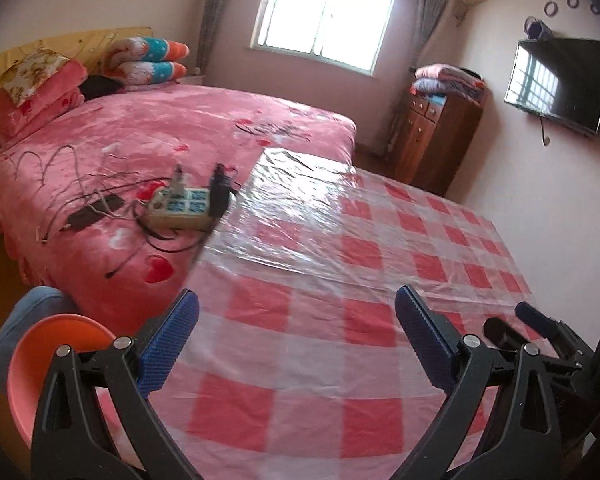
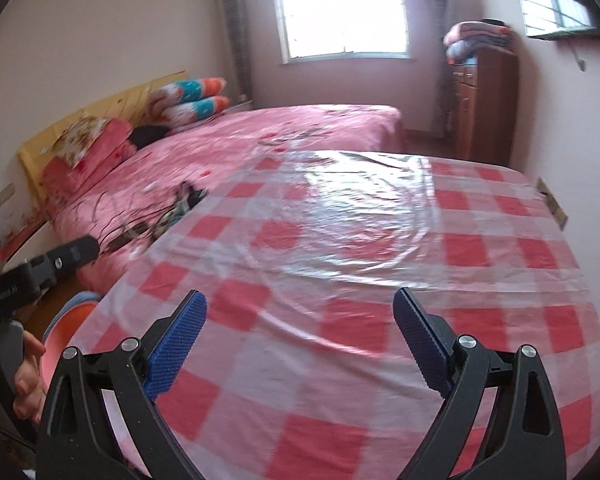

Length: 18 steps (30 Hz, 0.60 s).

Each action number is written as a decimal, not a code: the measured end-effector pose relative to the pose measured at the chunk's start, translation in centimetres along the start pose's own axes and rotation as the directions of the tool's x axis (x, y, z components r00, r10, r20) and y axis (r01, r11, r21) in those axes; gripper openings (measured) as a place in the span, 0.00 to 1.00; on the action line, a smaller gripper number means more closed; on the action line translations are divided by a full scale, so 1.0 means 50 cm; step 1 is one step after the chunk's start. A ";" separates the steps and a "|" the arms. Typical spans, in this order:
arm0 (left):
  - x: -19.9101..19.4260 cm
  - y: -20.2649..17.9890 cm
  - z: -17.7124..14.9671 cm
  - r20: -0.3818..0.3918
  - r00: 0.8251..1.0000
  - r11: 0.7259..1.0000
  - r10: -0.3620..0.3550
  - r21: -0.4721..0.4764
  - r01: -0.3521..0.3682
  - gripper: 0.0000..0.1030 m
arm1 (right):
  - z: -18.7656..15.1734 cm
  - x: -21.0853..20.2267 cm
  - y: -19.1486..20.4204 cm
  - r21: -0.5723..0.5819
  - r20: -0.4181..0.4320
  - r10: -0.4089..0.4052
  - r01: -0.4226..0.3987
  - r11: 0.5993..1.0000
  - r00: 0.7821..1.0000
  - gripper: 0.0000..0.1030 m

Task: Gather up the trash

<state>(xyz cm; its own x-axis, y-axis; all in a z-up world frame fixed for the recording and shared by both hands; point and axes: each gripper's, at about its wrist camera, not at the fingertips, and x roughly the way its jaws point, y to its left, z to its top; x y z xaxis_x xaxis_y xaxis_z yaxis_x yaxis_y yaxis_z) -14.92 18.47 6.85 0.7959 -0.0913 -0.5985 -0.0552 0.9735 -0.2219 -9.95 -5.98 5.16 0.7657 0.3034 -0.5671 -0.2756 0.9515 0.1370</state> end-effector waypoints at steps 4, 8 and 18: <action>0.031 -0.046 0.000 -0.032 0.999 1.000 -0.009 0.013 0.009 0.96 | 0.000 -0.005 -0.057 0.049 0.018 -0.047 0.047 0.998 0.999 0.91; 0.056 -0.094 0.000 -0.055 0.998 0.999 -0.011 0.048 0.013 0.96 | -0.002 -0.016 -0.117 0.097 0.038 -0.099 0.094 0.991 0.994 0.91; 0.095 -0.200 0.000 -0.080 0.996 0.993 -0.036 0.110 0.045 0.96 | -0.016 -0.033 -0.201 0.141 0.075 -0.206 0.194 0.971 0.976 0.91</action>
<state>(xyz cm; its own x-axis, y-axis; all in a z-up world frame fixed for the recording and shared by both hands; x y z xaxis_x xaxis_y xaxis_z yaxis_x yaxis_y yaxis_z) -10.59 8.29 6.19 0.7469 -0.1428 -0.6494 0.0471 0.9856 -0.1625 -8.89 -16.09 4.07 0.8477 0.1036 -0.5203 -0.0368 0.9899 0.1371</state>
